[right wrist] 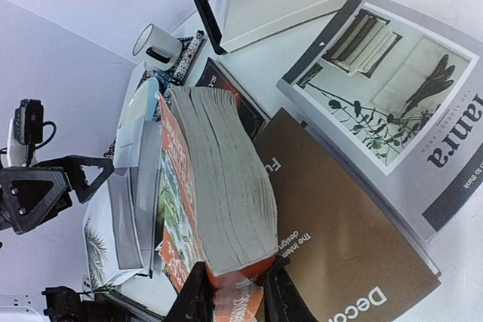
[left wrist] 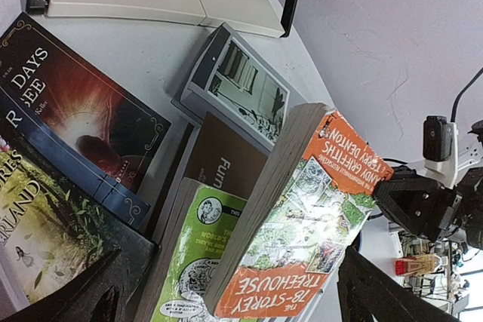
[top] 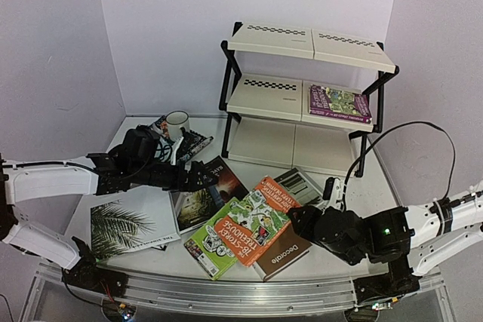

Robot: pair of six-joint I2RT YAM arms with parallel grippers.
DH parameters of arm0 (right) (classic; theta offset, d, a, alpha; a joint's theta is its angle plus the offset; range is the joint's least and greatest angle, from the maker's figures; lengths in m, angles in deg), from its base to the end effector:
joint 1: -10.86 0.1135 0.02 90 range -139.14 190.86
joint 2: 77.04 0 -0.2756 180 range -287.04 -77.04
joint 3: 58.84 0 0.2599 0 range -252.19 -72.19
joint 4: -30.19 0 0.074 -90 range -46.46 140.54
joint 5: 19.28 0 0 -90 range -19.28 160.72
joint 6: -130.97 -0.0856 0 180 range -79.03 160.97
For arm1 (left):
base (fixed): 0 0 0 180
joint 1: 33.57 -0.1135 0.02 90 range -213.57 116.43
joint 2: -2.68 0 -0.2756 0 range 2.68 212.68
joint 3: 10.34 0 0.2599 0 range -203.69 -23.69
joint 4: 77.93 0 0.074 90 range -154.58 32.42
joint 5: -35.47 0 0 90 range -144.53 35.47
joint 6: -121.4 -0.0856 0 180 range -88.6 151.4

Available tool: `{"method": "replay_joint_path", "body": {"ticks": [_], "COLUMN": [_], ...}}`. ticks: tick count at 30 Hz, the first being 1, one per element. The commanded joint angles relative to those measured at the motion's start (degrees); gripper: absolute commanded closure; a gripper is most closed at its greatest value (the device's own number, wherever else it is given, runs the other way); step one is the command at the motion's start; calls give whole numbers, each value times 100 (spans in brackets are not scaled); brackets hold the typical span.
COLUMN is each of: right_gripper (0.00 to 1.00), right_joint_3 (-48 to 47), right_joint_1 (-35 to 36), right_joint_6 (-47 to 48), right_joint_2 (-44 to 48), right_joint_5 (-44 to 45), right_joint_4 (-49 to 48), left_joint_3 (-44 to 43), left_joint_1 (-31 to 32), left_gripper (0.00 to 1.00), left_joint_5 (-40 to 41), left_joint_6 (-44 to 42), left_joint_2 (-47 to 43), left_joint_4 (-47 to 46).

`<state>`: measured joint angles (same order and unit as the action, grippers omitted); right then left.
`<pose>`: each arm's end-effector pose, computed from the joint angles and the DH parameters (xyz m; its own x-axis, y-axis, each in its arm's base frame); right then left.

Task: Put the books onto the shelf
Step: Adjust the book pile, then pick up the book from the book pile.

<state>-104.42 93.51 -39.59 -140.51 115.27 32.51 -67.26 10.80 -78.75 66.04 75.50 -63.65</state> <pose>0.0942 0.2610 0.2336 -0.6214 0.6778 -0.3930 -0.0585 0.4600 0.8860 0.2042 -0.2489 0.2292 -0.8023 0.0596 -0.5940 0.5290 0.5322 -0.6610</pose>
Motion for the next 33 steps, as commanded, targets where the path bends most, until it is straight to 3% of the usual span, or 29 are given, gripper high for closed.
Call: {"method": "replay_joint_path", "body": {"ticks": [1, 3, 9, 20, 27, 33], "right_gripper": [53, 37, 19, 19, 14, 13], "right_joint_3": [-144, -186, -532, -1858, -1871, -1346], "right_joint_1": [-22, -26, -21, -1, 107, 113], "right_joint_6": [326, 626, 1750, 6243, 8223, 9956], "right_joint_2": [-13, 40, 223, -785, -1160, -819], "right_joint_5": [389, 305, -21, -2124, -1282, -1315], "right_joint_4": [1043, 1133, 1903, 2928, 2841, 2086], "left_joint_3": [-195, -133, 147, 533, 689, 785], "left_joint_1": [182, 285, 516, 1139, 1697, 1872], "left_gripper": [3, 3, 4, 5, 6, 6], "left_joint_5": [81, 88, 258, 510, 912, 1151], "left_joint_6": [251, 334, 721, 1942, 2562, 3019], "left_joint_2": [3, -18, -264, -663, -698, -658], "left_joint_4": [-318, -313, -299, -269, -268, -277]}}
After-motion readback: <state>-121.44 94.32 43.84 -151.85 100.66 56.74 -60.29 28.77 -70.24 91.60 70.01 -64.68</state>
